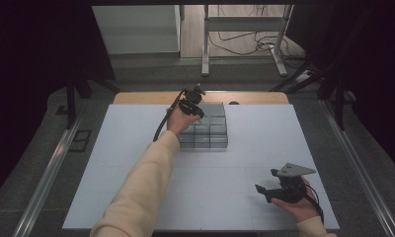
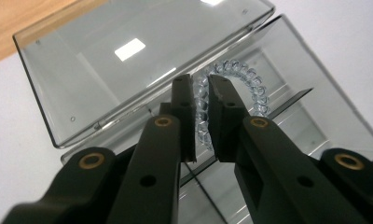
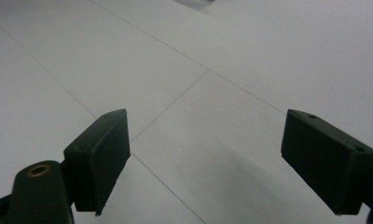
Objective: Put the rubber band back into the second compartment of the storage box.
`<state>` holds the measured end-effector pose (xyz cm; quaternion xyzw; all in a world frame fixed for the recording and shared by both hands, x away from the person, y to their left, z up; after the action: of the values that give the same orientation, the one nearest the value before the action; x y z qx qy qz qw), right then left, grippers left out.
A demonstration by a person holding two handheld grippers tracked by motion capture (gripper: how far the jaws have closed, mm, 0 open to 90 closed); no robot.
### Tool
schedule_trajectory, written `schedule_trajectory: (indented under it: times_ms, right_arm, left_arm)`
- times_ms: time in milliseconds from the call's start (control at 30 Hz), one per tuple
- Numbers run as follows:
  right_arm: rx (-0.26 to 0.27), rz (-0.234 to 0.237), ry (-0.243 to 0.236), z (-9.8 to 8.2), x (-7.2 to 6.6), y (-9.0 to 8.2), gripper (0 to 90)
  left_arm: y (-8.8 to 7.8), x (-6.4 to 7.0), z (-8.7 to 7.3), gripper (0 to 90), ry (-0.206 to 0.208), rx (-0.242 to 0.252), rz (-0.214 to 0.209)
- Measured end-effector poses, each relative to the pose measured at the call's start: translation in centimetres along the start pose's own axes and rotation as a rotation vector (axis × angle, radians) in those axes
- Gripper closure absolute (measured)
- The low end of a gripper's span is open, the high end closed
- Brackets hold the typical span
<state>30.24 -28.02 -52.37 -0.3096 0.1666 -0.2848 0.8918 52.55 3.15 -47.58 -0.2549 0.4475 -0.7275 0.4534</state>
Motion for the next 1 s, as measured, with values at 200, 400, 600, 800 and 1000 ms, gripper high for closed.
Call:
schedule_trajectory:
  times_ms: [200,400,600,800,1000]
  right_arm:
    - [0.0,0.001,0.001,0.0,0.0,0.0,15.9]
    - [-0.001,0.0,0.001,0.0,0.0,0.0,15.9]
    - [0.0,0.0,0.003,0.0,0.0,0.0,15.9]
    - [-0.001,0.001,0.002,-0.1,0.1,0.0,15.9]
    - [-0.002,0.0,0.002,0.0,0.0,0.0,15.9]
  left_arm:
    - [1.0,0.0,-0.5,81.6,0.0,-0.019,-0.004]
    - [1.7,0.0,-0.8,81.6,-0.005,-0.025,-0.005]
    - [1.8,-0.1,-0.9,81.6,-0.006,-0.022,-0.003]
    - [1.6,-0.3,-1.0,81.6,-0.016,-0.014,0.001]
    - [1.9,-0.4,-1.0,79.8,-0.019,0.002,0.0]
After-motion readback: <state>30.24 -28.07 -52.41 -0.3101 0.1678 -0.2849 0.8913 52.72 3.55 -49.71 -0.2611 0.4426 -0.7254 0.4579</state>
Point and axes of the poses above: each handheld gripper's, and its own axes: y roughly forward along the jaws, z roughly out of its top, x roughly to its right, the point moved 3 cm from there along y, roughly forward along the jaws, and after that the axes turned 10 degrees about z, right-handed, at the moved point
